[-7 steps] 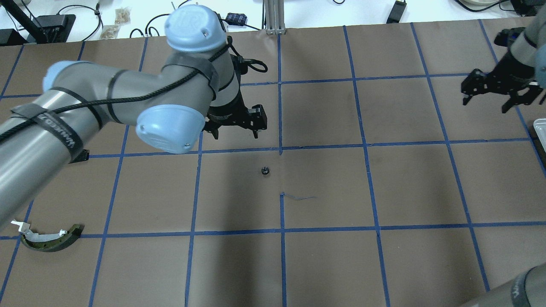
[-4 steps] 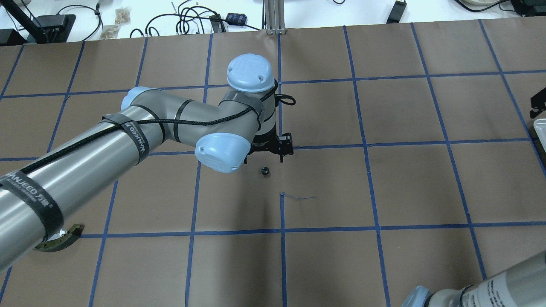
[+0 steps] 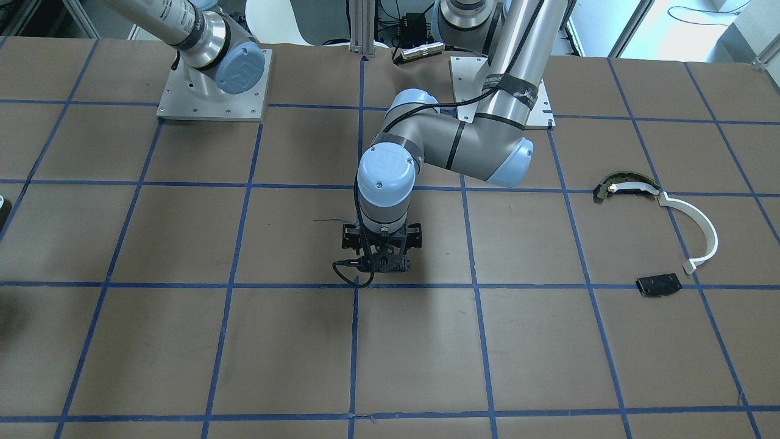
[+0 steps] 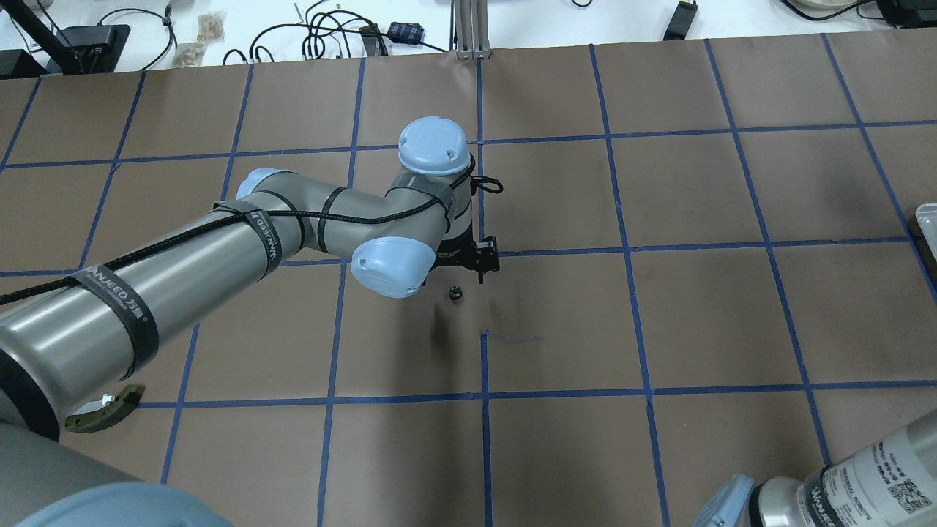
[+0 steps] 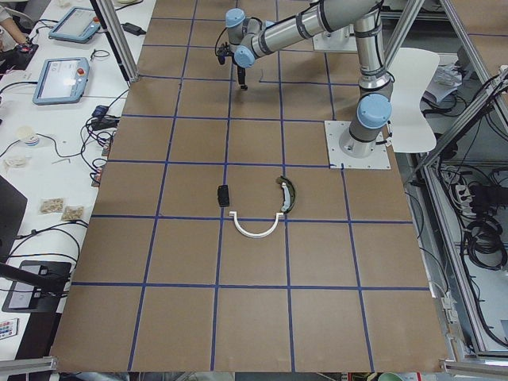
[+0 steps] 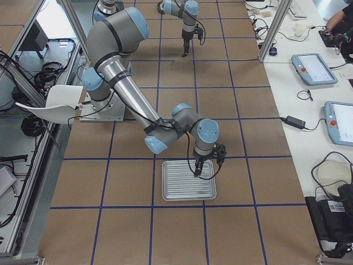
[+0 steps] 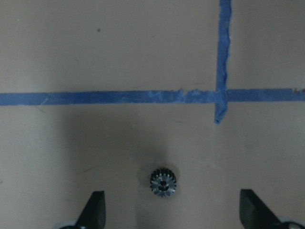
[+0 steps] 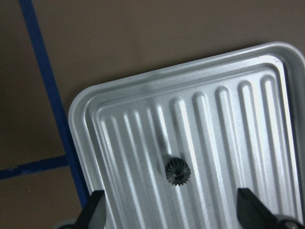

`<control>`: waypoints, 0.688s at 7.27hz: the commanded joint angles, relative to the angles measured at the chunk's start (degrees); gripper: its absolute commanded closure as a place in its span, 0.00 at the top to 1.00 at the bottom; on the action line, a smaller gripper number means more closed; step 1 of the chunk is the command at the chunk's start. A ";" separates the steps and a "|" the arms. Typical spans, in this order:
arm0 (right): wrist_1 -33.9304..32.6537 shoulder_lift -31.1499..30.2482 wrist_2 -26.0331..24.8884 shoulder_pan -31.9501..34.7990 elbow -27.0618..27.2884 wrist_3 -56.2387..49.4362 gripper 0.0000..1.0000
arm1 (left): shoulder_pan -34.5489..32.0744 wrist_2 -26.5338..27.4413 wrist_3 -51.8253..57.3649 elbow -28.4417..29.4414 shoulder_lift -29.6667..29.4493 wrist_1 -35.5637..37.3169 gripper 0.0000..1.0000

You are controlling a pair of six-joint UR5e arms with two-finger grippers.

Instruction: Place bearing gear from tray to pile

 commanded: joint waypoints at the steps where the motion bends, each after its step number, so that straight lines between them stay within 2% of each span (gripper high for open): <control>1: -0.29 3.10 0.36 -0.61 -1.03 -1.03 0.81 | 0.33 0.03 0.15 -0.79 -0.49 -0.07 0.95; 2: -0.64 3.19 0.36 -0.61 -1.21 -0.94 0.68 | 0.33 -0.05 0.33 -0.80 -0.49 0.02 0.91; 5: -1.26 4.68 0.36 -0.61 -2.00 -0.85 0.66 | 0.07 -0.14 0.16 -1.06 -1.02 0.02 0.88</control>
